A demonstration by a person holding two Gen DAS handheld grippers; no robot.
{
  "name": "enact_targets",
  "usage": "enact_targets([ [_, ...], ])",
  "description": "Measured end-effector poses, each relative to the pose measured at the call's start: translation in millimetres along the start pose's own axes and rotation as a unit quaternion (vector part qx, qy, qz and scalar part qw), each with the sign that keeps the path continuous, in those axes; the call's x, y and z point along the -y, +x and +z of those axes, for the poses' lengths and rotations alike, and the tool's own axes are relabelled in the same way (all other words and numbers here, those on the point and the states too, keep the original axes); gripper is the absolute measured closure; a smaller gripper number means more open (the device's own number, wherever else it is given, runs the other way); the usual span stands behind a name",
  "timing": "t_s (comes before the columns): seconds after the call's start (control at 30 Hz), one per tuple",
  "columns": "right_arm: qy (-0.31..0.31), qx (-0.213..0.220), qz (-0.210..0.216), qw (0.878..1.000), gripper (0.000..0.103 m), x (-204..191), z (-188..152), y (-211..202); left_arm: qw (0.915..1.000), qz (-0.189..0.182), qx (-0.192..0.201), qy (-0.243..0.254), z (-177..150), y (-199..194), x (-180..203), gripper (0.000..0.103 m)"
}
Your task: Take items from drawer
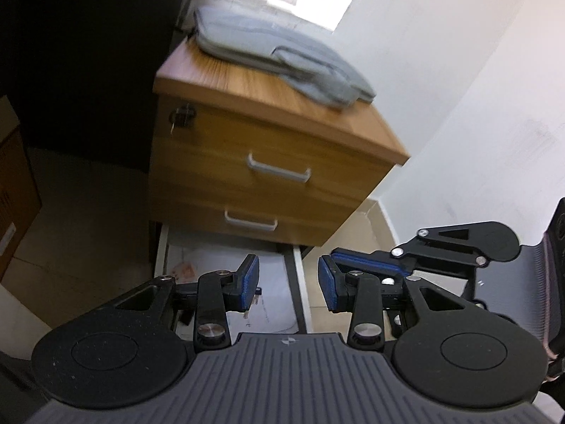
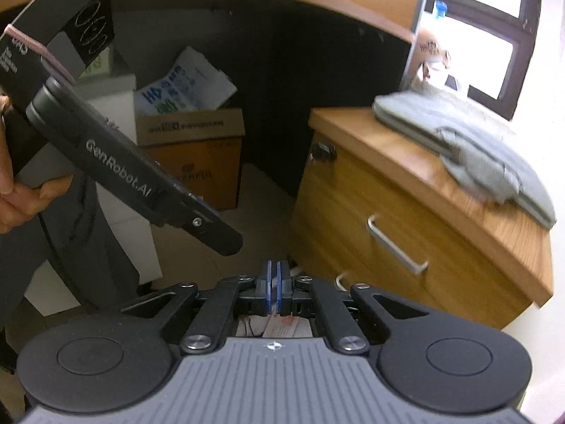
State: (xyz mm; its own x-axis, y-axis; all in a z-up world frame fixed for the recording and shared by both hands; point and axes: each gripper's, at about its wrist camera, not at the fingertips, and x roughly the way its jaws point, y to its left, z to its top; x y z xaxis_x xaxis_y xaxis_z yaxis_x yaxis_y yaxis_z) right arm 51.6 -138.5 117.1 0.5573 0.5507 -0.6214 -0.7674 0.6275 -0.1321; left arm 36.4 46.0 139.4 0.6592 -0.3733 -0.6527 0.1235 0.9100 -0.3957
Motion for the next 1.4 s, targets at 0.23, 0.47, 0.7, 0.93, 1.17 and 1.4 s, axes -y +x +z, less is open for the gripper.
enact_targets([
  [0.23,0.011,-0.041,0.024,0.999,0.088,15.7,-23.7,45.8,0.9993,0.025,-0.024,-0.014,-13.4,46.0,-26.7,0.062],
  [0.47,0.001,-0.075,0.049,0.996,0.075,22.5,-44.6,95.7,0.9967,0.045,-0.052,-0.044,-23.3,86.6,-55.6,0.061],
  [0.7,-0.008,-0.105,0.07,0.992,0.063,23.3,-59.3,137.9,0.9956,0.062,-0.067,-0.021,-38.6,111.9,-67.0,0.061],
  [0.93,-0.02,-0.139,0.097,0.985,0.051,24.4,-74.8,187.6,0.9967,0.056,-0.058,-0.009,-49.5,118.0,-77.5,0.055],
  [1.17,-0.018,-0.172,0.118,0.978,0.045,26.8,-91.4,241.8,0.9947,0.069,-0.076,0.005,-57.6,130.3,-90.1,0.054],
  [1.4,-0.019,-0.202,0.133,0.97,0.044,23.3,-109.2,291.7,0.9921,0.087,-0.09,0.007,-64.0,140.4,-101.5,0.05],
])
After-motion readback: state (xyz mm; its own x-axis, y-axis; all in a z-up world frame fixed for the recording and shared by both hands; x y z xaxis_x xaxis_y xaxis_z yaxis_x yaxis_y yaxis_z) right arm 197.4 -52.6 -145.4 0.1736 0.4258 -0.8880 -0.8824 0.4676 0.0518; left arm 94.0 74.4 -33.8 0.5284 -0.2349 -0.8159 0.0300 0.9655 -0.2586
